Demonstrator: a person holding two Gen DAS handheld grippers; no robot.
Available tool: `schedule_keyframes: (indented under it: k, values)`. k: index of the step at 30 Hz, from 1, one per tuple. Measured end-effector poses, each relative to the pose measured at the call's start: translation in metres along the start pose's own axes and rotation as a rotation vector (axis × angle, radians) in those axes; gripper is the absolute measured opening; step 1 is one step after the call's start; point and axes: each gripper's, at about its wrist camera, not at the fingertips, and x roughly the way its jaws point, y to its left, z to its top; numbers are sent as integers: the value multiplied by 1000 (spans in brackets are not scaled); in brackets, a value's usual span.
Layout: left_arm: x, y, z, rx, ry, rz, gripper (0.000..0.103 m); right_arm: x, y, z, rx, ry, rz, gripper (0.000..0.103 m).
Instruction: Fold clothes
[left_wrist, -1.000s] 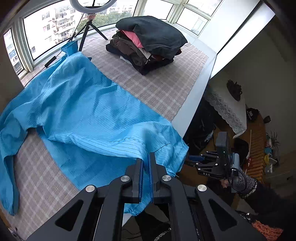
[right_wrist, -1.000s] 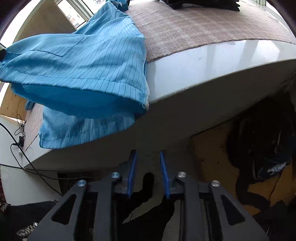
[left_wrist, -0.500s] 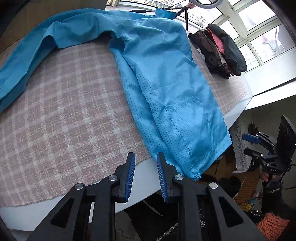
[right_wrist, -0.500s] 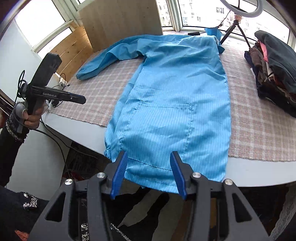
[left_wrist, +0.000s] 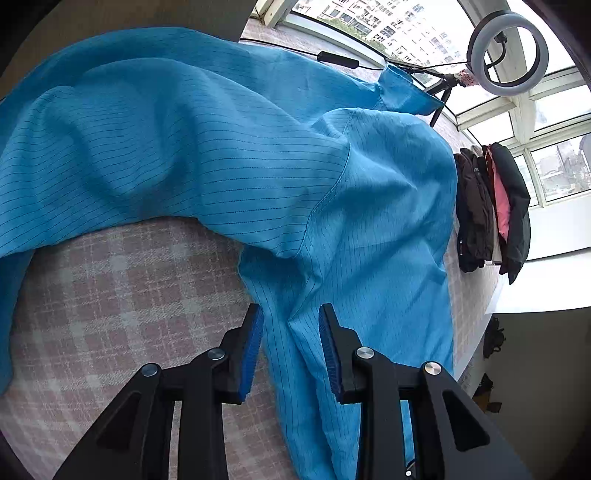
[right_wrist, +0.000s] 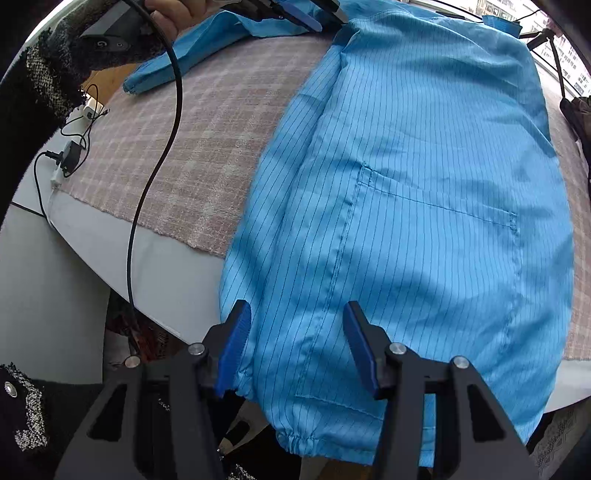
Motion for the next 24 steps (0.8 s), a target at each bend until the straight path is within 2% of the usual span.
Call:
schedule_keyframes:
  k: [3,6,10,12,14,15,16,18,20,24]
  values:
    - [22,4,36,-1,33,-18,29,5,1,-1,35,29,-46,51]
    - [25,1,54,15,46,-28,29,12,3,-1,55,64,-85,51]
    - [28,-6,69,62,48,-32,28,23,18,-4,-3,114,-175,51]
    - [25,-16,70,110,51,-20,12,24,19,-5,-21,137,-186,51]
    - [20,-27,72,158,53,-15,10,23,18,-7,-27,155,-184,49]
    - [13,-34,73,184,47,-18,10,19,13,-8,-15,154,-178,43]
    - [7,-41,75,209,42,-20,9,15,9,-9,-3,152,-172,28]
    - [-6,-56,78,262,28,-24,8,6,-1,-11,21,148,-159,9]
    - [-18,-70,85,308,7,-13,7,-8,-12,-12,53,128,-151,8]
    - [-37,-97,106,374,-16,7,7,-62,-45,-12,154,32,-123,6]
